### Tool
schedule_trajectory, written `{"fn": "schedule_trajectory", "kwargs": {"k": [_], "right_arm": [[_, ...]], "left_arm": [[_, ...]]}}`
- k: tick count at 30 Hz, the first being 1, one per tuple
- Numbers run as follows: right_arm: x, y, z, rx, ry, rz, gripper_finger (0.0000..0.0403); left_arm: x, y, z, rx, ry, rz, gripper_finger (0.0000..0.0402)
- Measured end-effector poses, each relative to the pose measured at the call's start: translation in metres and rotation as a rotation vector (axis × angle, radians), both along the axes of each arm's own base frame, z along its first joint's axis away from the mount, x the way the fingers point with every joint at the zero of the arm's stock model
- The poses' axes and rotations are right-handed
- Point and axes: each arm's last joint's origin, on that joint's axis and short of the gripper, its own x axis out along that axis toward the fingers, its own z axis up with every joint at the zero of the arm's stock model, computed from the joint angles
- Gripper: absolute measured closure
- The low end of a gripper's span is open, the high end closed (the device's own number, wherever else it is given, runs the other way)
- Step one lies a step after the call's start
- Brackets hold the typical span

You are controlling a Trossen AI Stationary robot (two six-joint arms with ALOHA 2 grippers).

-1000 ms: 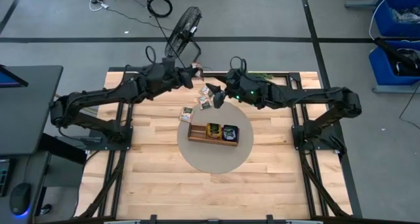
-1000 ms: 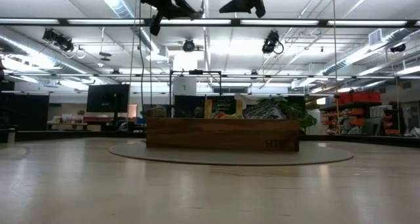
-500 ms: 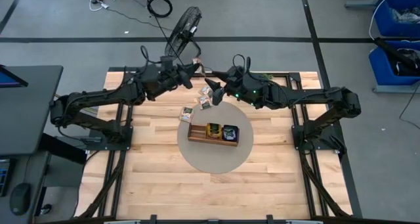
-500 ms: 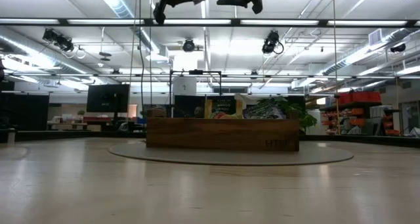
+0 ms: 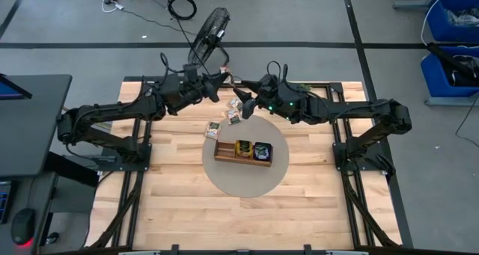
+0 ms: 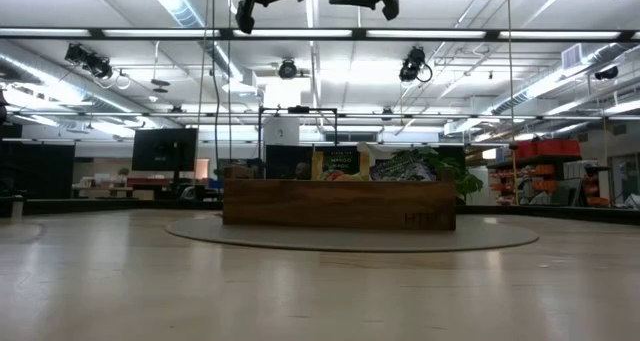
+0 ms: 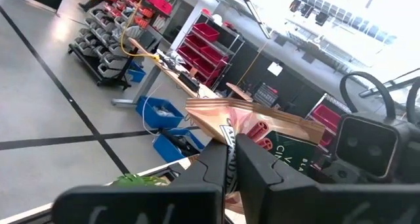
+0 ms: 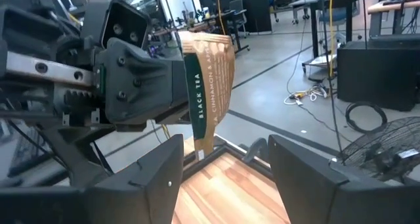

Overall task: Pick & Place Tea
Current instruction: Put the brown tea bag into the left section of the wooden organizer

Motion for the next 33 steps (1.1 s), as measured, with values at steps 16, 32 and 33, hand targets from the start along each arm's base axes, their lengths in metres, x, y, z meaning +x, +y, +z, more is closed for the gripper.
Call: {"fn": "schedule_trajectory", "kwargs": {"k": [16,32,33], "right_arm": [[0.0006,-0.0007,0.0053,0.046,-0.082,0.046,0.0189],[0.0001,-0.0094,0.0062,0.09,-0.11,0.115,0.0392],[0.0001,-0.0094,0.0061,0.09,-0.109,0.116,0.0393]], "left_arm": [[0.0011,-0.0047,0.0028,0.009,-0.028,-0.017,0.0381],[0.0023,-0.0088,0.0025,0.016,-0.02,-0.03,0.0378],[0.0023,-0.0088,0.0025,0.017,-0.02,-0.031,0.0378]]}}
